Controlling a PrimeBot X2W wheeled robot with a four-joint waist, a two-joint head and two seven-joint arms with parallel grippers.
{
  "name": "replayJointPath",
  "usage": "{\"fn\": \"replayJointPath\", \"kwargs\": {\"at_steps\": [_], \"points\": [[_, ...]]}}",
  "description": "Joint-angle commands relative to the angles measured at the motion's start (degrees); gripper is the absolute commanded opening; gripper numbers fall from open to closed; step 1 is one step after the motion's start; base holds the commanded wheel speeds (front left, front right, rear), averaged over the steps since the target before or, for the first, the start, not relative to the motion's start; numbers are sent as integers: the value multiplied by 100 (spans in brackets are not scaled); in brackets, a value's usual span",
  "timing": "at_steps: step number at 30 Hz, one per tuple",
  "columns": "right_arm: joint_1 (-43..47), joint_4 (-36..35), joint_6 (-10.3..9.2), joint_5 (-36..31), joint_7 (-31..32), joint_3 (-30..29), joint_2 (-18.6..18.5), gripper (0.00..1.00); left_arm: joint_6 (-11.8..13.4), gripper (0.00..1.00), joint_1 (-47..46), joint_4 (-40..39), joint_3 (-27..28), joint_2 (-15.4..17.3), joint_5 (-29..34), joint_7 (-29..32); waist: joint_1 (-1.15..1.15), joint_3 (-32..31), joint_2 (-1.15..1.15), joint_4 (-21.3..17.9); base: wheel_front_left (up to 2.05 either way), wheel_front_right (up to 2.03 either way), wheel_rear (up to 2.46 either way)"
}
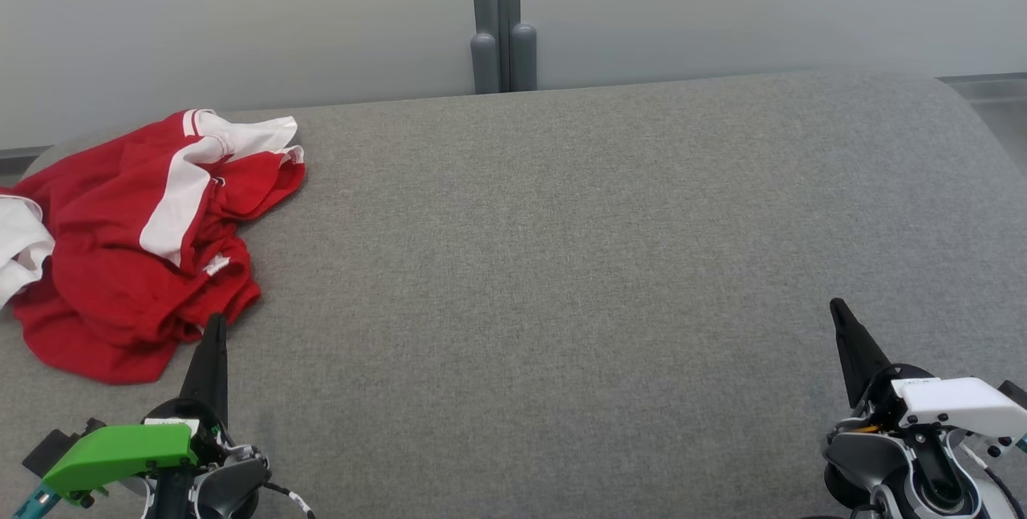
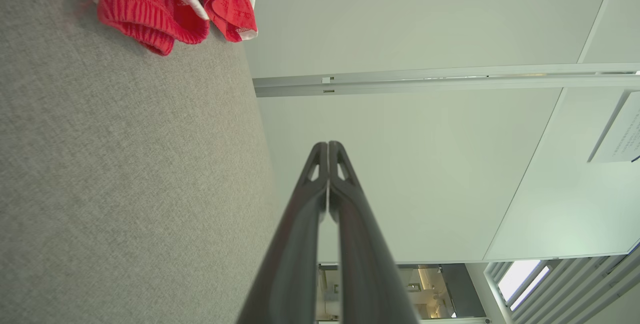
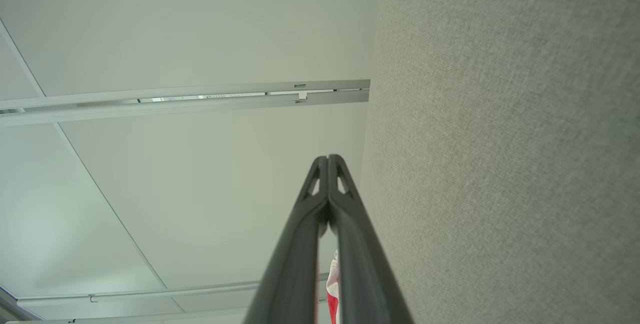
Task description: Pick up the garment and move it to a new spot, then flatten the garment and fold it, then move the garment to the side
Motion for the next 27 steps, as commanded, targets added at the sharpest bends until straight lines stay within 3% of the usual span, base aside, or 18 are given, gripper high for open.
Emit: {"fn": "replayJointPath", "kwargs": {"at_steps": [1, 27], "points": [[-58, -20, 2, 44, 4, 4, -25, 0, -23, 0, -90, -7, 10, 6, -12, -5, 0, 0, 0, 0, 0, 0, 0], [-58, -20, 2, 44, 4, 4, -25, 0, -23, 0, -90, -7, 11, 6, -12, -5, 0, 0, 0, 0, 0, 0, 0]]}}
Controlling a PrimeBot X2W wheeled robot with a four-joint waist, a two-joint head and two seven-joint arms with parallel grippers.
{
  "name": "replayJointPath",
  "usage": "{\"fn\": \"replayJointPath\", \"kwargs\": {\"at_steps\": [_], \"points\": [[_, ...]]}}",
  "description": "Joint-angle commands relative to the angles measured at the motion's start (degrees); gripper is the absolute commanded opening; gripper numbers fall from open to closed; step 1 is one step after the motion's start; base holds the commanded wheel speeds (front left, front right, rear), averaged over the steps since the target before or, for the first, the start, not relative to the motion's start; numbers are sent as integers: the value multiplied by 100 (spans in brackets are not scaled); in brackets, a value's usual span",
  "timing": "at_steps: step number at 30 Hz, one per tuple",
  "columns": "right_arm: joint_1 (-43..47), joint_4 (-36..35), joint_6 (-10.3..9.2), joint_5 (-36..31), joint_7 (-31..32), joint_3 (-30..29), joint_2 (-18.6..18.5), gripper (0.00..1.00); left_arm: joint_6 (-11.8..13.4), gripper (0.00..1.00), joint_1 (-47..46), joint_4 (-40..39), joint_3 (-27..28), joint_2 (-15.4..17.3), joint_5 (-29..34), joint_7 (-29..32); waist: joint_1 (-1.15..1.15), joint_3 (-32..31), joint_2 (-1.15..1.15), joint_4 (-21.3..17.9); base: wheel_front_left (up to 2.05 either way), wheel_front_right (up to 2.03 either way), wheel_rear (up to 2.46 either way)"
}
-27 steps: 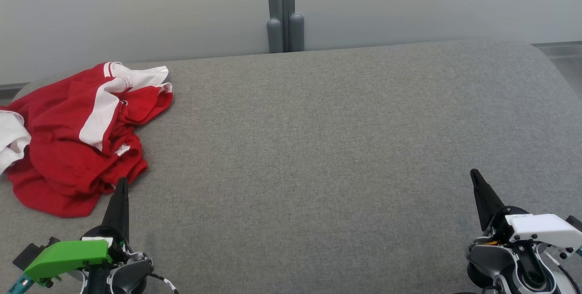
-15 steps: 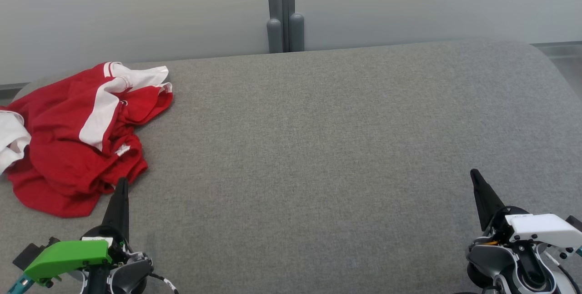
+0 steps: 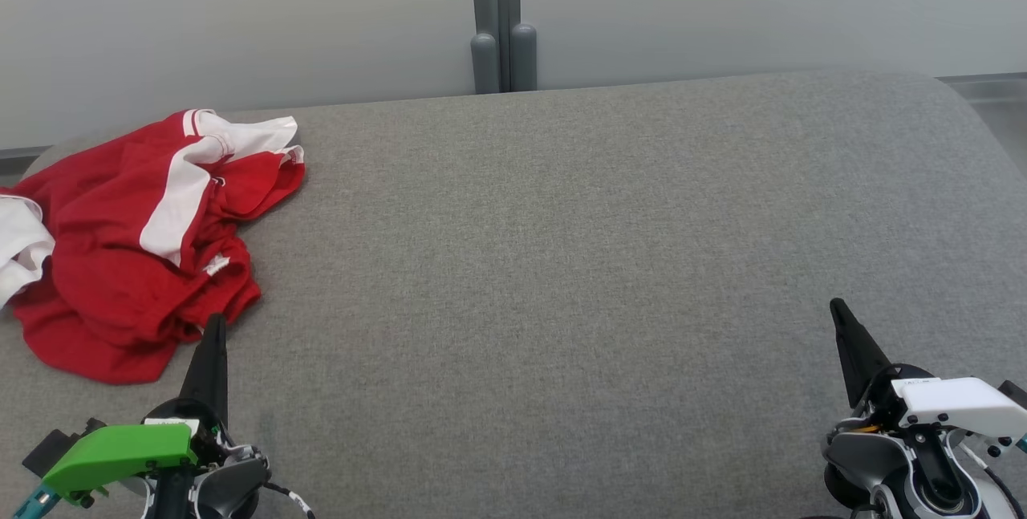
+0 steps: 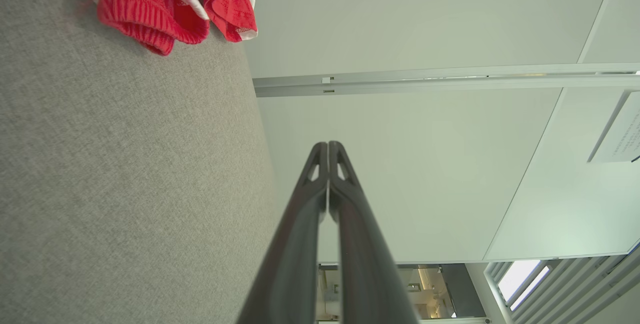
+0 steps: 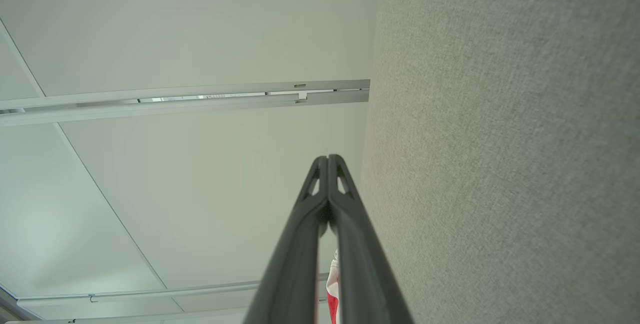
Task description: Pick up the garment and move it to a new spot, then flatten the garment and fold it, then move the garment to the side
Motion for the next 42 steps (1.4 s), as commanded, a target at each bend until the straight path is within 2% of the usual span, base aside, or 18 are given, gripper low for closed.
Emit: {"fn": "replayJointPath", "kwargs": {"at_steps": [1, 9, 10, 18, 26, 32, 42], "points": [[-58, -20, 2, 43, 4, 4, -25, 0, -23, 0, -90, -7, 12, 6, -12, -5, 0, 0, 0, 0, 0, 0, 0], [-58, -20, 2, 43, 4, 4, -25, 0, -23, 0, -90, -7, 12, 6, -11, -5, 0, 0, 0, 0, 0, 0, 0], [0, 0, 0, -1, 0, 0, 0, 100, 0, 100, 0, 0, 0, 0, 0, 0, 0, 0, 0, 0, 0, 0, 0], [122, 48, -1, -108, -161, 96, 30, 100, 8, 100, 133, 28, -118, -20, 17, -123, 0, 2, 0, 1, 0, 0, 0], [175, -57, -1, -575, -358, 178, 24, 100, 6, 100, 192, -41, -319, 61, 318, -344, 0, 5, 0, -3, 0, 0, 0], [195, -209, 0, -1379, -514, 238, 14, 100, 4, 100, 207, -48, -440, 133, 851, -517, 0, 7, 0, -6, 0, 0, 0], [236, -502, 0, -3120, -752, 338, -26, 100, 1, 100, 258, -60, -525, 130, 2308, -759, 0, 8, 0, 2, 0, 0, 0]]}}
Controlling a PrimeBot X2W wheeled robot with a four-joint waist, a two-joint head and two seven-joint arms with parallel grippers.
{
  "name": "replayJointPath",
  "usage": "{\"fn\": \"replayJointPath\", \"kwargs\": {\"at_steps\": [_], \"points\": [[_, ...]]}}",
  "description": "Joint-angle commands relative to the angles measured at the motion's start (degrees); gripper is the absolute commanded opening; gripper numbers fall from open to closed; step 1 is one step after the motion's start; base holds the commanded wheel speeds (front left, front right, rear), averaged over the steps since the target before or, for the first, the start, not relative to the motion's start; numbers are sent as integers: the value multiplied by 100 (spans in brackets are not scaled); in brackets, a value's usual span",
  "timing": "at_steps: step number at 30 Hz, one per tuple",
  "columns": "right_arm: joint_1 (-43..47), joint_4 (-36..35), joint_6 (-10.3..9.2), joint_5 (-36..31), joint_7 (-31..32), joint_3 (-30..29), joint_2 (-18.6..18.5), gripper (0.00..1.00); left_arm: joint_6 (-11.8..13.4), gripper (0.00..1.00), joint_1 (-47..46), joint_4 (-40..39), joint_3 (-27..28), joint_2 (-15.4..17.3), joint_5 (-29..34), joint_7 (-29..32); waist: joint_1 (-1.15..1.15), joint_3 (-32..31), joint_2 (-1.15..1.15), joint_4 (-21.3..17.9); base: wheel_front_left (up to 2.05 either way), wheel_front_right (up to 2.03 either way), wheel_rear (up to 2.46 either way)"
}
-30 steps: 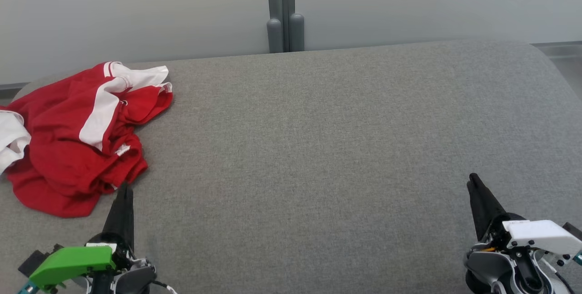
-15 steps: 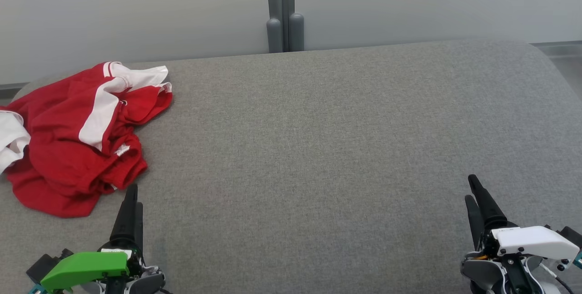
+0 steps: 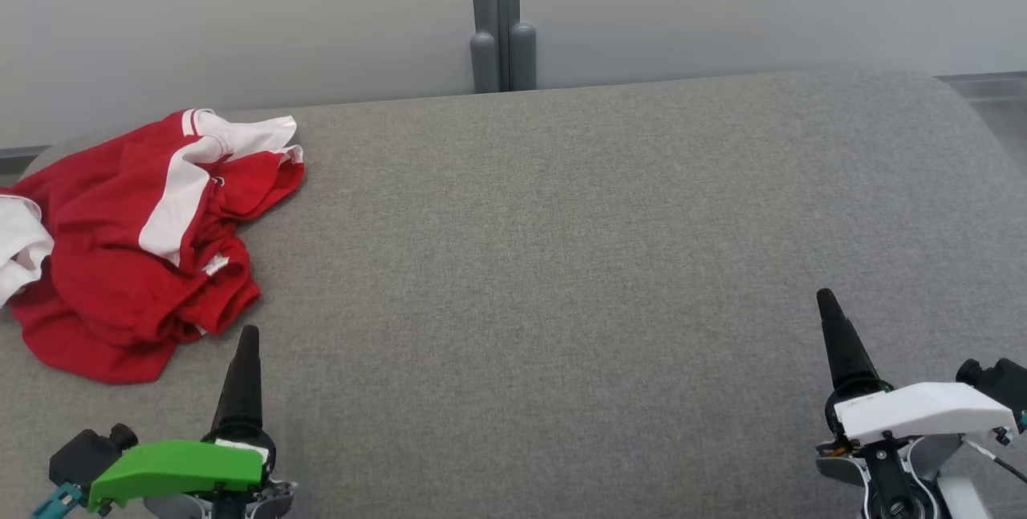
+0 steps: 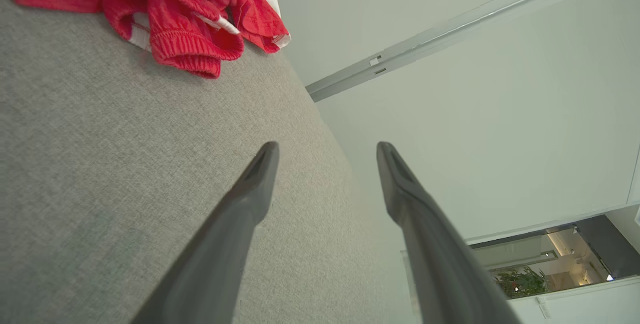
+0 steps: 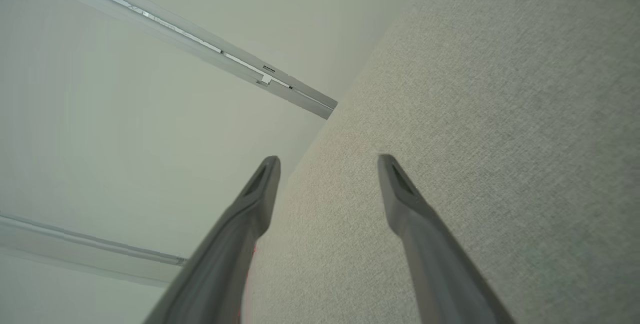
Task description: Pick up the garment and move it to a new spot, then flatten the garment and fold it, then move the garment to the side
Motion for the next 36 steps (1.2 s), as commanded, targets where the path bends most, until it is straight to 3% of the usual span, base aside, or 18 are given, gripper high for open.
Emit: {"fn": "replayJointPath", "kwargs": {"at_steps": [1, 16, 36], "points": [[-19, -159, 2, -361, -65, 31, -68, 100, -14, 100, -26, -90, -48, 69, 312, -62, 0, 1, 0, 3, 0, 0, 0], [-11, -98, 3, -2270, -377, 236, -183, 100, -19, 100, 71, -158, -239, 198, 2198, -378, 0, 22, 0, 7, 0, 0, 0], [53, 89, 3, -3552, -707, 256, -263, 100, -18, 100, 176, -243, -398, 291, 3770, -711, 0, 55, 0, 64, 0, 0, 0]]}}
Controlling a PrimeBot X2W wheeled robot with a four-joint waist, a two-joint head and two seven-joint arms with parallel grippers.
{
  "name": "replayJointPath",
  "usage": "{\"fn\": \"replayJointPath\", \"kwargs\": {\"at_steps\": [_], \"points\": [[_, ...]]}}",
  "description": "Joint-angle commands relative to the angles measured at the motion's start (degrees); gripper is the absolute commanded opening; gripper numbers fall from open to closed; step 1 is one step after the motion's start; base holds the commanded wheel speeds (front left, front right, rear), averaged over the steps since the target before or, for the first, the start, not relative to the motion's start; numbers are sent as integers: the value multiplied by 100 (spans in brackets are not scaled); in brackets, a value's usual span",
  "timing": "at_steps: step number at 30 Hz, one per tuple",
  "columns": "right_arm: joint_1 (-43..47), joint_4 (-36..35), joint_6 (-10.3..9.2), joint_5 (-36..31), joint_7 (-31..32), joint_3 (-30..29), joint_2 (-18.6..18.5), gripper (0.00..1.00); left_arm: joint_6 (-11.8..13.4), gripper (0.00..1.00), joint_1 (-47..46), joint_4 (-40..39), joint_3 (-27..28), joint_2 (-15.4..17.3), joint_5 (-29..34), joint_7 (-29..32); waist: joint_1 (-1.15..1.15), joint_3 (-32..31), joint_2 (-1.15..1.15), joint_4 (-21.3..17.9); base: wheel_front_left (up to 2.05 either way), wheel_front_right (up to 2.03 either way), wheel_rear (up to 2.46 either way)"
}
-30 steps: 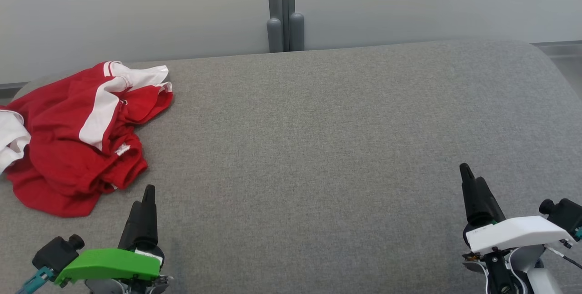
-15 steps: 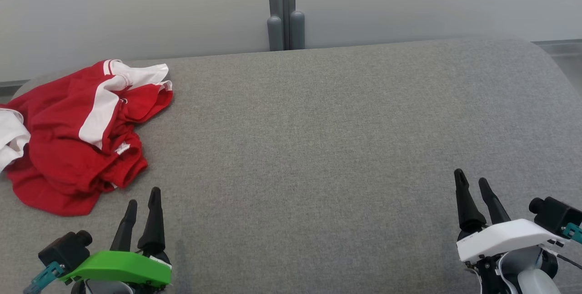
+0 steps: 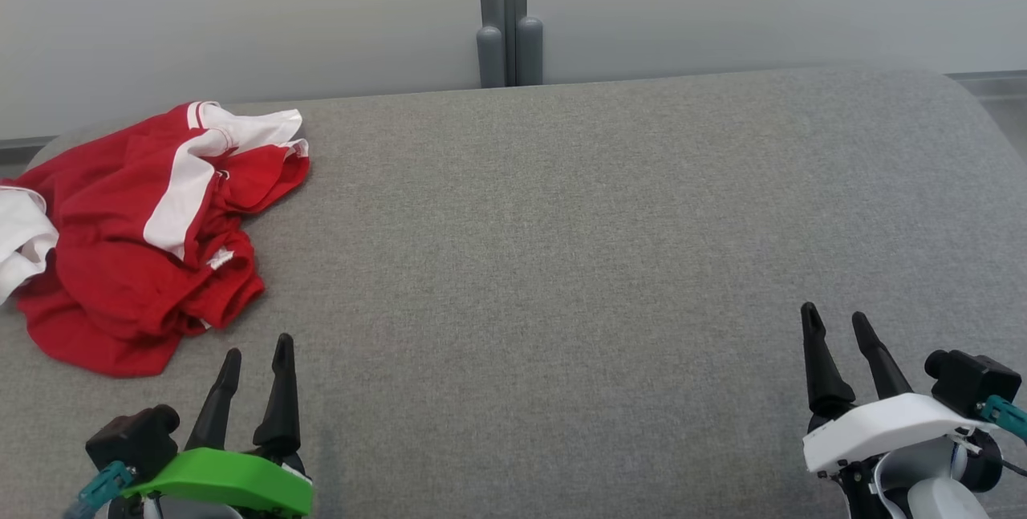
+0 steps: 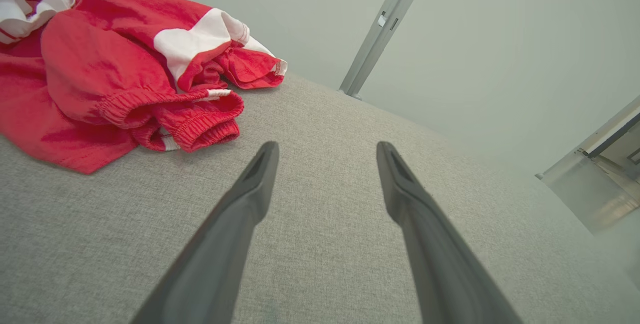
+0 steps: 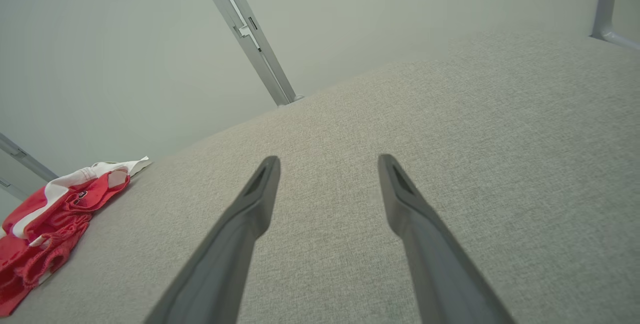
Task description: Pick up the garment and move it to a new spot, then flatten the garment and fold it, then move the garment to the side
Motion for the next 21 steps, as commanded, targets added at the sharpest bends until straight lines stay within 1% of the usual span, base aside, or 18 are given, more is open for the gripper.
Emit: {"fn": "replayJointPath", "kwargs": {"at_steps": [1, 9, 21], "points": [[-11, -75, 2, -131, -63, 10, -57, 100, -18, 100, 6, -81, -9, 51, 159, -57, 0, 2, 0, 1, 0, 0, 0], [36, -134, 2, -441, -181, 52, -106, 100, -24, 100, 47, -87, 15, 59, 528, -180, 0, 19, 0, 0, 0, 0, 0], [105, -144, 2, -973, -363, 44, -125, 100, -27, 100, 116, 8, -63, 153, 1166, -365, 0, 25, 0, -10, 0, 0, 0]]}}
